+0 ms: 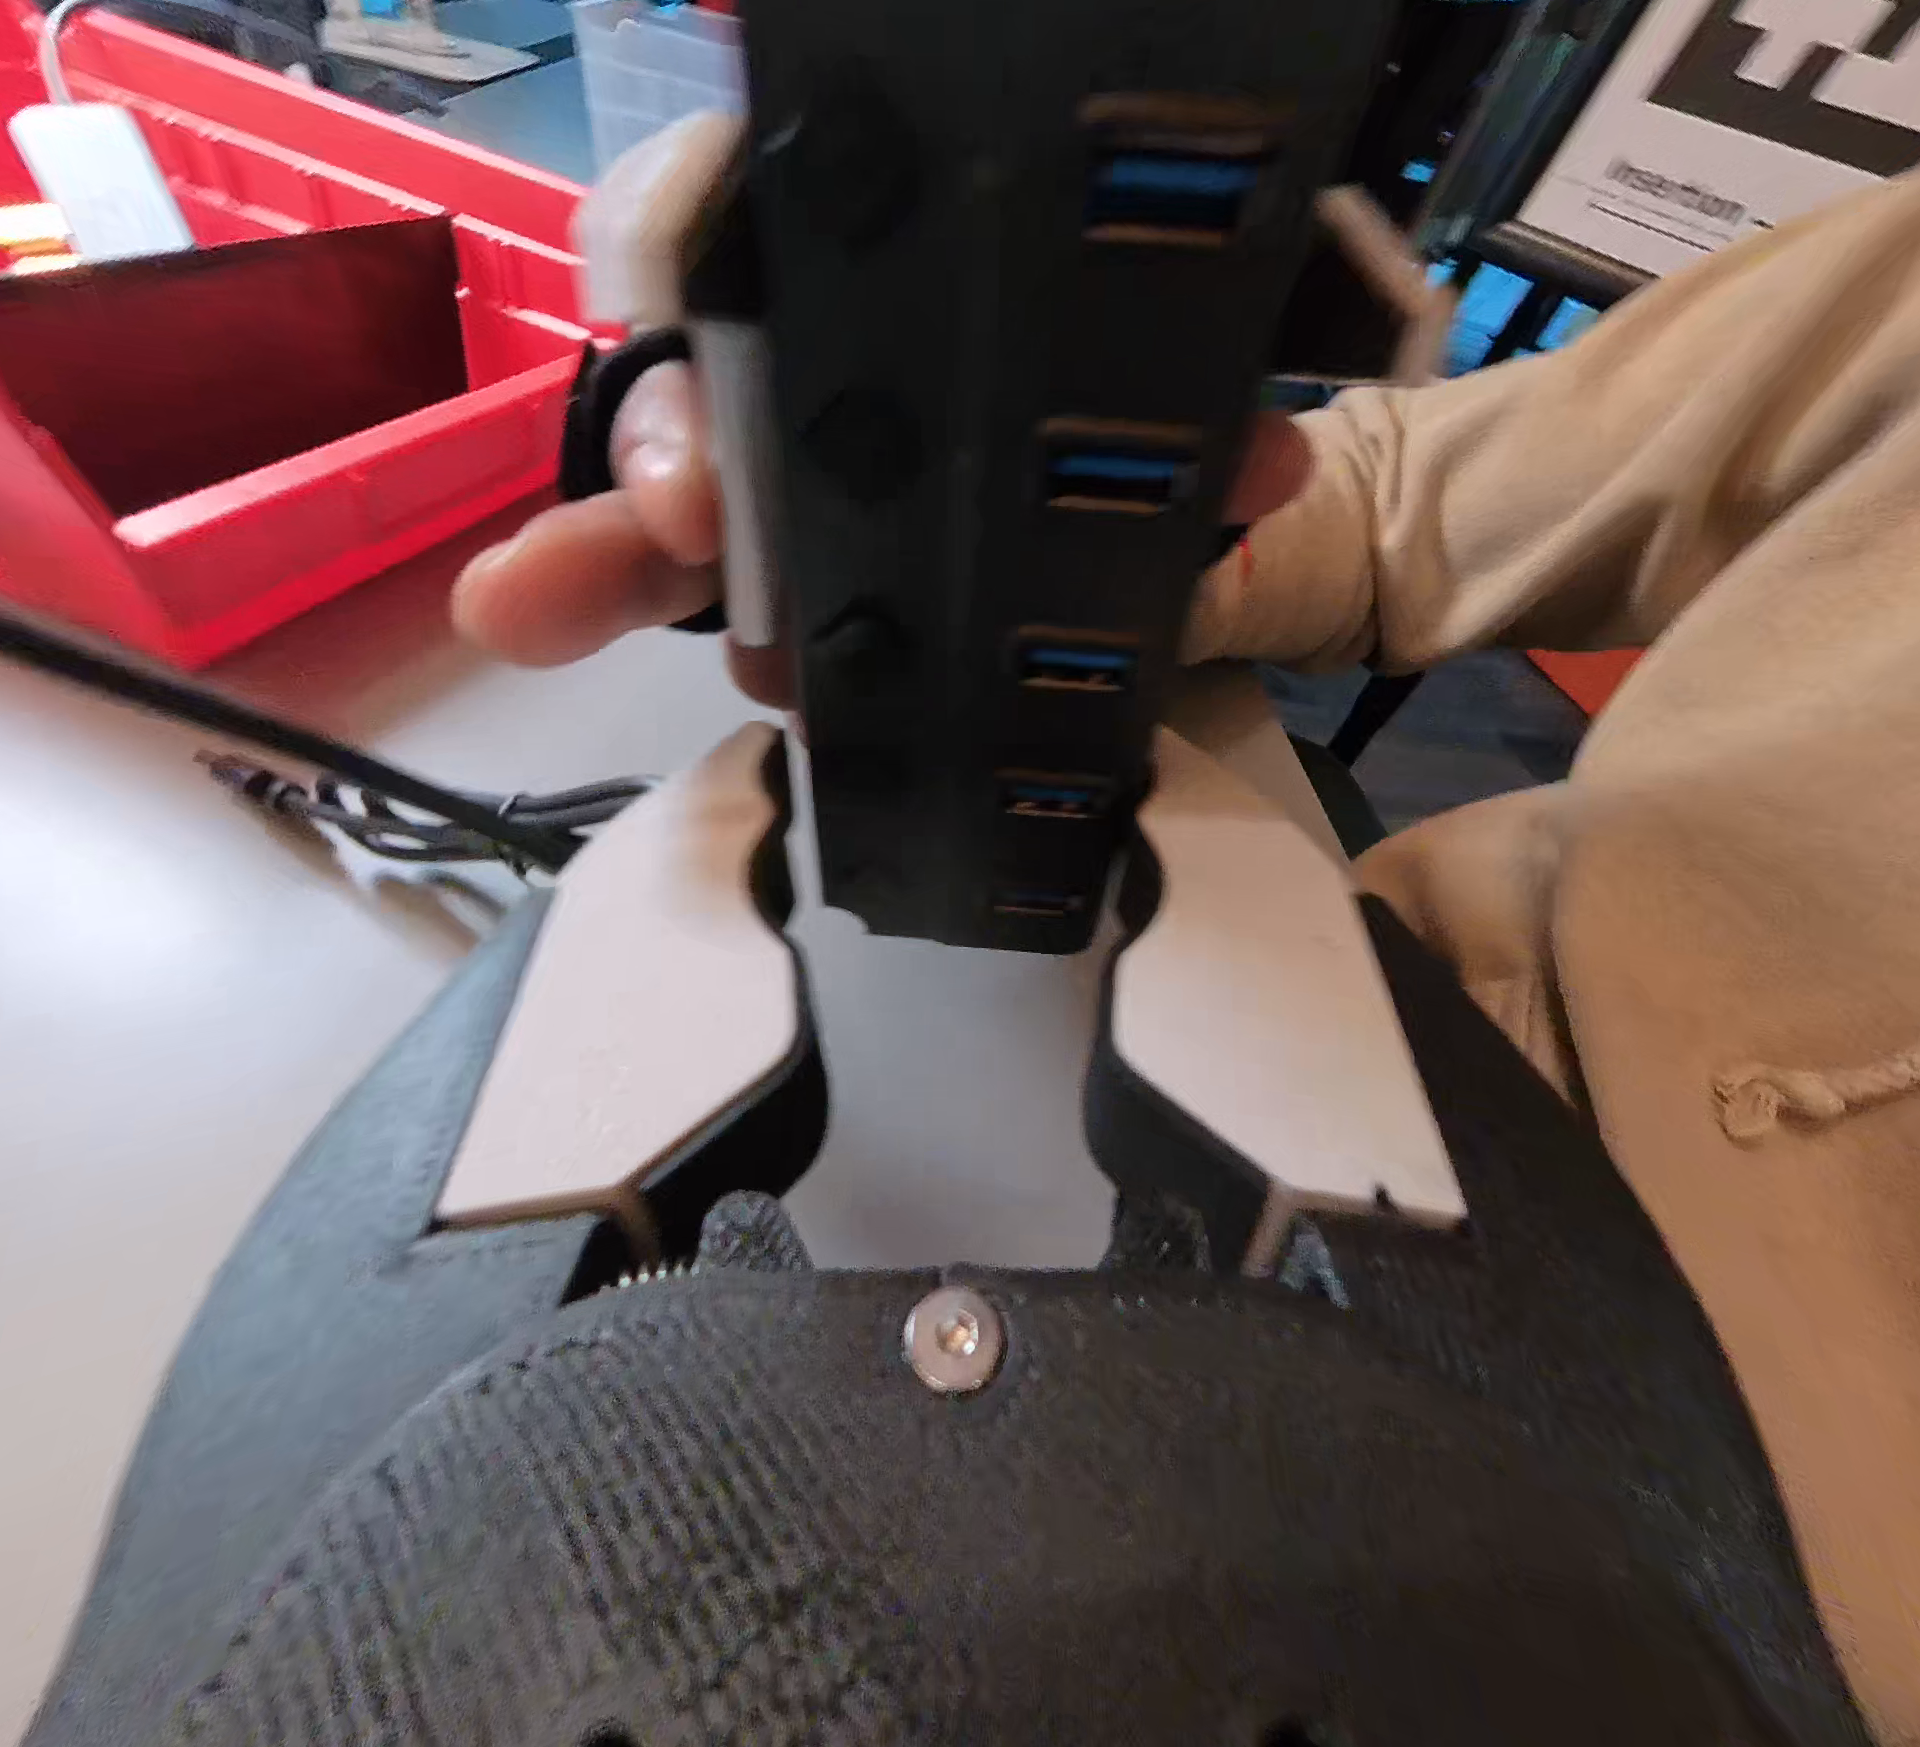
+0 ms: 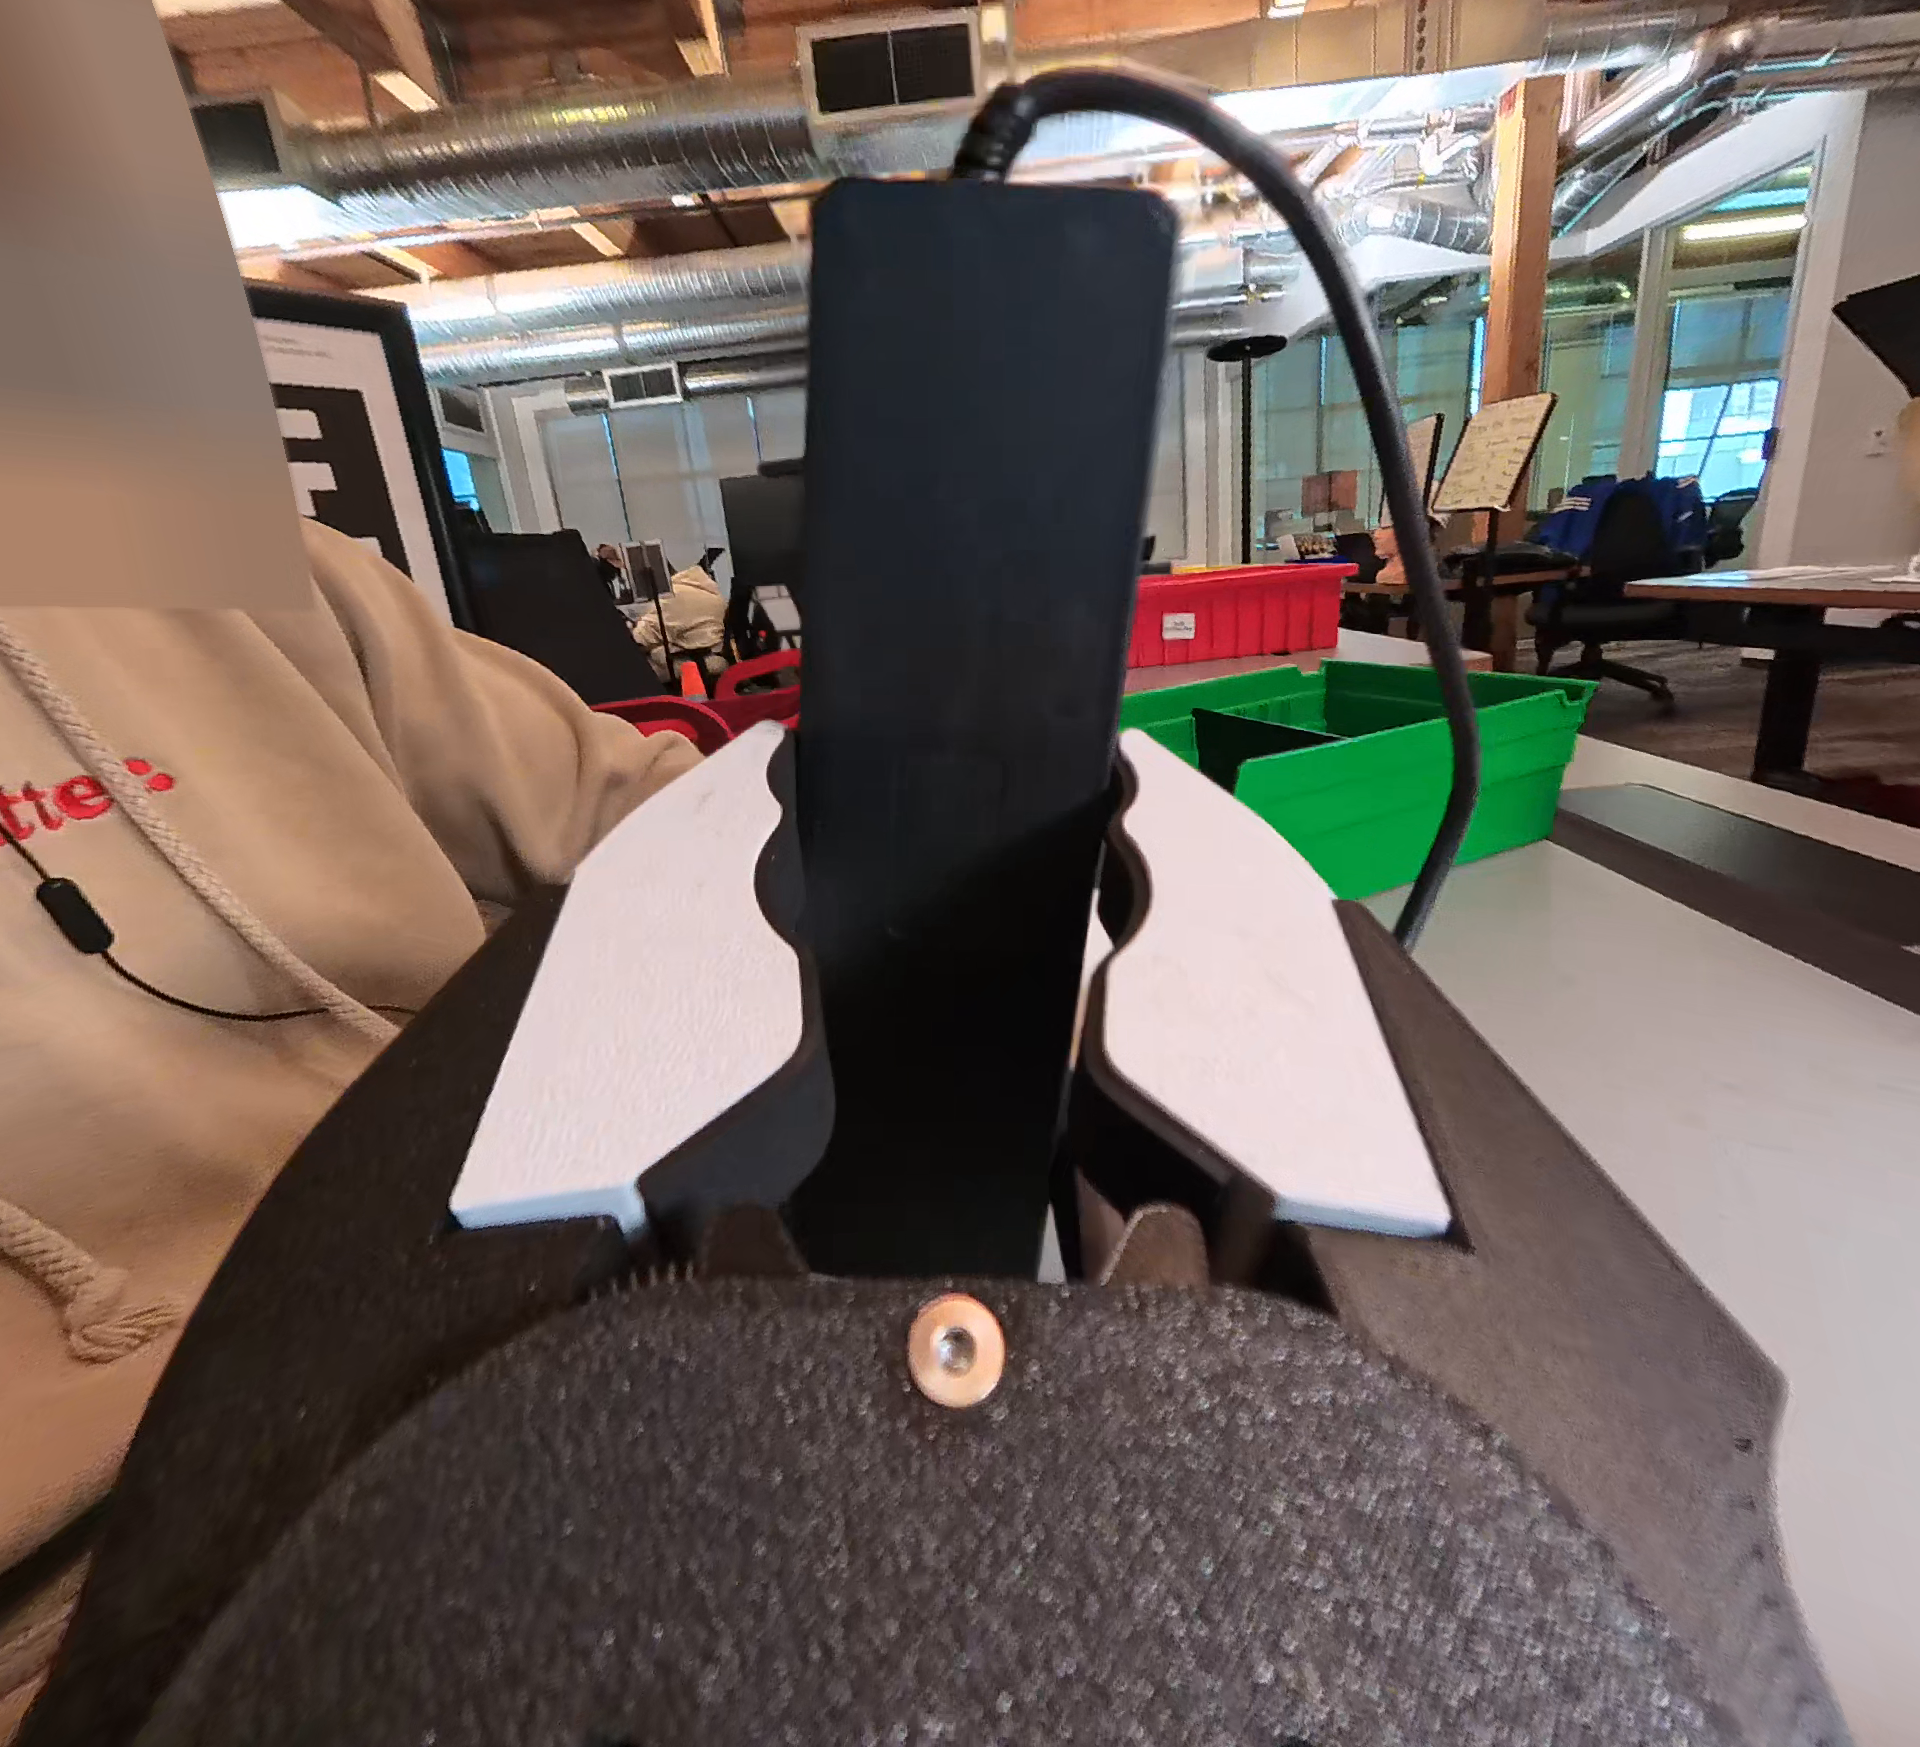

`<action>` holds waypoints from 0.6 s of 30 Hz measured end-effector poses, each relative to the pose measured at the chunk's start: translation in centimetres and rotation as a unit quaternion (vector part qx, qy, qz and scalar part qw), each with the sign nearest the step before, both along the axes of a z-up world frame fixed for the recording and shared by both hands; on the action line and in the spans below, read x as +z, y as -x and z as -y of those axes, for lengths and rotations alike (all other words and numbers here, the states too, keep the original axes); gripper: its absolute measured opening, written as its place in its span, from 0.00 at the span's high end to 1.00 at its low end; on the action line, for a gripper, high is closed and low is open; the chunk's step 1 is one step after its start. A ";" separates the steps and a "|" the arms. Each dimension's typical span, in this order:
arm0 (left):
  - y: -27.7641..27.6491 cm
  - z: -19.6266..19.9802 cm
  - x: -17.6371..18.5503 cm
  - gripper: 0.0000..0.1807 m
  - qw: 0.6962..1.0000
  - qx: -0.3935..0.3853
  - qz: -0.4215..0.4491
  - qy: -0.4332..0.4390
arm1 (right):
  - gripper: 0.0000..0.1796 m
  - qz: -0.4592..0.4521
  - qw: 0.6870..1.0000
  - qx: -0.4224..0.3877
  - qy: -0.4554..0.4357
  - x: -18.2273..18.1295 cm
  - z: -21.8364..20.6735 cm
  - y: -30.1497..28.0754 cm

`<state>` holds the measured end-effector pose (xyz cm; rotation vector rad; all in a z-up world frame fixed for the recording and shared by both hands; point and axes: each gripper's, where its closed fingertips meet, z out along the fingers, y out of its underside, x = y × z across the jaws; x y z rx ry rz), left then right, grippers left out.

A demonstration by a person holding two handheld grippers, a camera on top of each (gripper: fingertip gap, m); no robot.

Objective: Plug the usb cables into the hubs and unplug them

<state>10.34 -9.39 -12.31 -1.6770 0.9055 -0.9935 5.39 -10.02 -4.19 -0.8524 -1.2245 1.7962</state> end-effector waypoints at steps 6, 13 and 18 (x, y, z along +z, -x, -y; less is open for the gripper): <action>4.2 -0.4 -0.4 0.70 0.995 0.029 -0.091 -0.002 | 0.69 0.047 0.998 -0.044 0.003 -0.9 -2.2 0.2; 7.0 0.2 -1.3 0.70 0.989 0.022 -0.144 0.015 | 0.65 0.097 0.994 -0.045 -0.018 -2.5 -2.7 0.6; 6.9 0.4 -2.2 0.70 0.989 0.010 -0.141 0.036 | 0.65 0.114 0.993 -0.032 -0.015 -3.1 -2.6 0.7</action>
